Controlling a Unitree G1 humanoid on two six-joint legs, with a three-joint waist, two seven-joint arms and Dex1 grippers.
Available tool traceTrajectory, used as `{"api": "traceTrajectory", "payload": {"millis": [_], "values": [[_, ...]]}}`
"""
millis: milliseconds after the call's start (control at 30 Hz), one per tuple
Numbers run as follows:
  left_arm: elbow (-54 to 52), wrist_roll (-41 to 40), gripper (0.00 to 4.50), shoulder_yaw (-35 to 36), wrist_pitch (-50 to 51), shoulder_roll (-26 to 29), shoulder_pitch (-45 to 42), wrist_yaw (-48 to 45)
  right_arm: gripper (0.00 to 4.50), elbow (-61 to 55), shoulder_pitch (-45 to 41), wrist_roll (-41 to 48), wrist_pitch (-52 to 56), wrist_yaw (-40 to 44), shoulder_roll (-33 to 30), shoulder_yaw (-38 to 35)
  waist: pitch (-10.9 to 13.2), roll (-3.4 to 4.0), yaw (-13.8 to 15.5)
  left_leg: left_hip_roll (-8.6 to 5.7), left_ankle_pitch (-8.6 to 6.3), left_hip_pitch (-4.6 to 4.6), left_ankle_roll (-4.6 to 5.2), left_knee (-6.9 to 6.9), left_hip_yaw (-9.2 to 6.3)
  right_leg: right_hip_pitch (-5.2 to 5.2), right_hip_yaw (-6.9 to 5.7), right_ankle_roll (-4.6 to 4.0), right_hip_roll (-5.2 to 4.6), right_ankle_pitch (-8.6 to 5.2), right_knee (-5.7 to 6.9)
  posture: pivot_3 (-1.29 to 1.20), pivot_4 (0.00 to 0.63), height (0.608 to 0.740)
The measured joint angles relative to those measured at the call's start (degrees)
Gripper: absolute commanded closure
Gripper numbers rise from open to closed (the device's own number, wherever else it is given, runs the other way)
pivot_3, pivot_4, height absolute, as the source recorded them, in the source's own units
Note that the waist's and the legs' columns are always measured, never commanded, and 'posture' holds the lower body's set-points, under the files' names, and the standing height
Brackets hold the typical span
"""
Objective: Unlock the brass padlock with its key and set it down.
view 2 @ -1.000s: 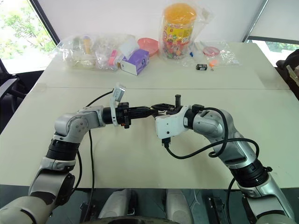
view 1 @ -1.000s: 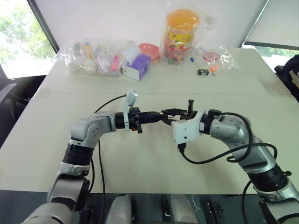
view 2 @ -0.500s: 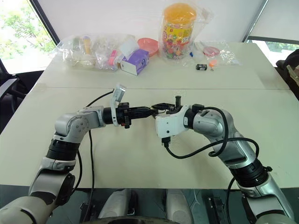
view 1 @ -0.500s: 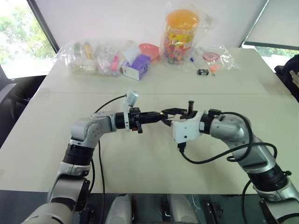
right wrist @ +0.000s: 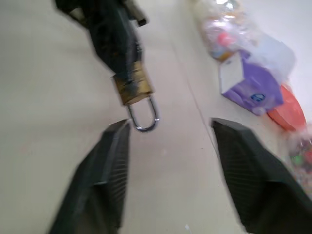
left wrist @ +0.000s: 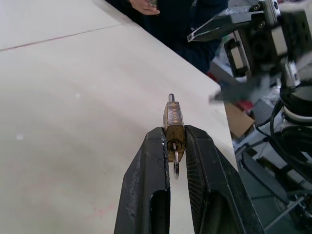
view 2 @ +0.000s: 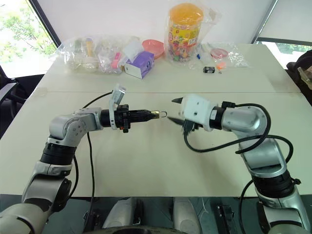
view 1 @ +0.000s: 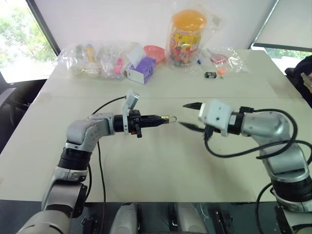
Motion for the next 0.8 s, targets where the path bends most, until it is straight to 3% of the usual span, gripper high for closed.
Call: {"api": "traceTrajectory", "payload": {"millis": [33,67,333,800], "values": [[0.0,0.1,4.5,0.0,-0.1,0.1,-0.1,-0.2,4.23,-0.4,-0.4,1.3,1.9,-0.7,0.6,-0.6,0.0,0.0,0.0,0.0,0.0,0.0,0.0,-0.01,0.0,0.0,0.0,0.0,0.0,0.0,0.0,0.0,0.15,0.74],[0.1,0.1,4.5,0.0,-0.1,0.1,-0.1,-0.5,4.42,-0.8,-0.6,2.5,3.5,-1.6,1.4,-0.9,0.0,0.0,0.0,0.0,0.0,0.0,0.0,-0.01,0.0,0.0,0.0,0.0,-0.01,0.0,-0.01,0.0,0.15,0.74],[0.4,0.2,4.5,-0.1,-0.1,-0.1,-0.7,-1.8,4.42,-2.1,-0.2,8.3,10.3,-7.5,3.9,-0.2,0.0,0.0,0.1,-0.04,0.0,-0.02,0.0,-0.01,0.0,0.0,0.0,0.0,-0.01,0.0,-0.02,0.0,0.15,0.74],[0.3,0.2,4.5,-0.1,0.0,0.1,-0.8,-2.8,4.42,-0.5,3.9,8.3,6.7,-11.4,3.5,4.0,0.0,0.0,0.0,-0.03,0.0,-0.03,0.01,-0.02,-0.01,-0.01,0.0,0.0,0.02,0.0,-0.02,0.0,0.15,0.74]]}}
